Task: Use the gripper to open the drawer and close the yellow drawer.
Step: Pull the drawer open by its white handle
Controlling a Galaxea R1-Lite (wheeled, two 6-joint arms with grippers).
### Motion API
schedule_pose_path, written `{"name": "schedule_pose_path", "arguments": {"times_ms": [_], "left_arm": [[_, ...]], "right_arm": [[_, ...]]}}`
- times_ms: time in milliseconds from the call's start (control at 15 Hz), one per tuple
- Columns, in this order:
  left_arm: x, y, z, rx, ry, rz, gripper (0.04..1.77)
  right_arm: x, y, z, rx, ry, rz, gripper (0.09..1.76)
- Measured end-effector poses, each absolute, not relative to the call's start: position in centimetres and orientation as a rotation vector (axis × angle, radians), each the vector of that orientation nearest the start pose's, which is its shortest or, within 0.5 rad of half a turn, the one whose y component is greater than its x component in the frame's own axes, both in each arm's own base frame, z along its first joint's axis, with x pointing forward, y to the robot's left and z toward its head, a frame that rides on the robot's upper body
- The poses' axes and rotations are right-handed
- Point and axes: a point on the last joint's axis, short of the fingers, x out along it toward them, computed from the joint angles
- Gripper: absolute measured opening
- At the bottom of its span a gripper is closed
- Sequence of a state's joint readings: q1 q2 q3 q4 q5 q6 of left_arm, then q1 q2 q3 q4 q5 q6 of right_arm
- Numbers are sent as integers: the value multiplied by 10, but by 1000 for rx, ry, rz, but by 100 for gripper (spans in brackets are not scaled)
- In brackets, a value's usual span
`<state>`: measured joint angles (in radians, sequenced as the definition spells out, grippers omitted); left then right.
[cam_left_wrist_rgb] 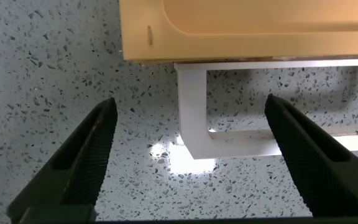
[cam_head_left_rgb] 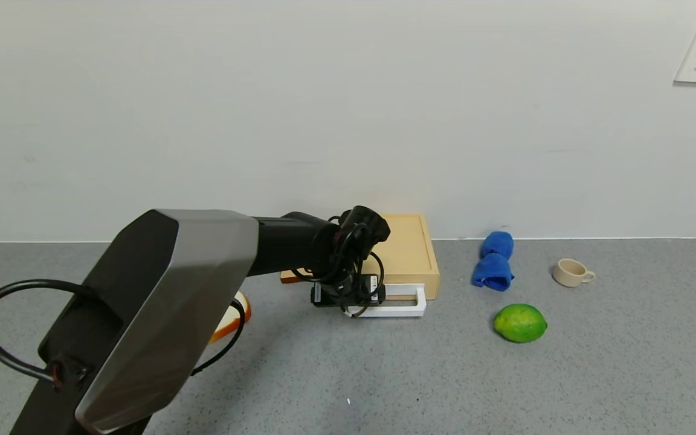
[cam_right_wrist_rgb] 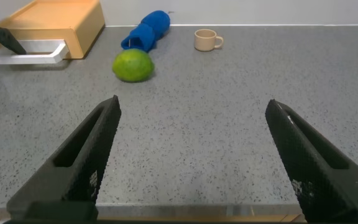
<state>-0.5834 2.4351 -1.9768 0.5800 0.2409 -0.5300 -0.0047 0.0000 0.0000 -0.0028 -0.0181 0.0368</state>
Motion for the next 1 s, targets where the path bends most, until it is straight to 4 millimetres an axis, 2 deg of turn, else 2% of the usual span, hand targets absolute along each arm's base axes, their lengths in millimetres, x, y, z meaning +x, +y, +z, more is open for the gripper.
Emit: {"name": "schedule_pose_path", "arguments": {"times_ms": [533,1000], "left_arm": [[394,-255,89,-57,1030,-41,172],[377,-256,91,-6,1127,-24,172]], "right_arm": [[-23,0,76,37,-3,-23,171],[-23,0,76,37,-3,-23,171]]}}
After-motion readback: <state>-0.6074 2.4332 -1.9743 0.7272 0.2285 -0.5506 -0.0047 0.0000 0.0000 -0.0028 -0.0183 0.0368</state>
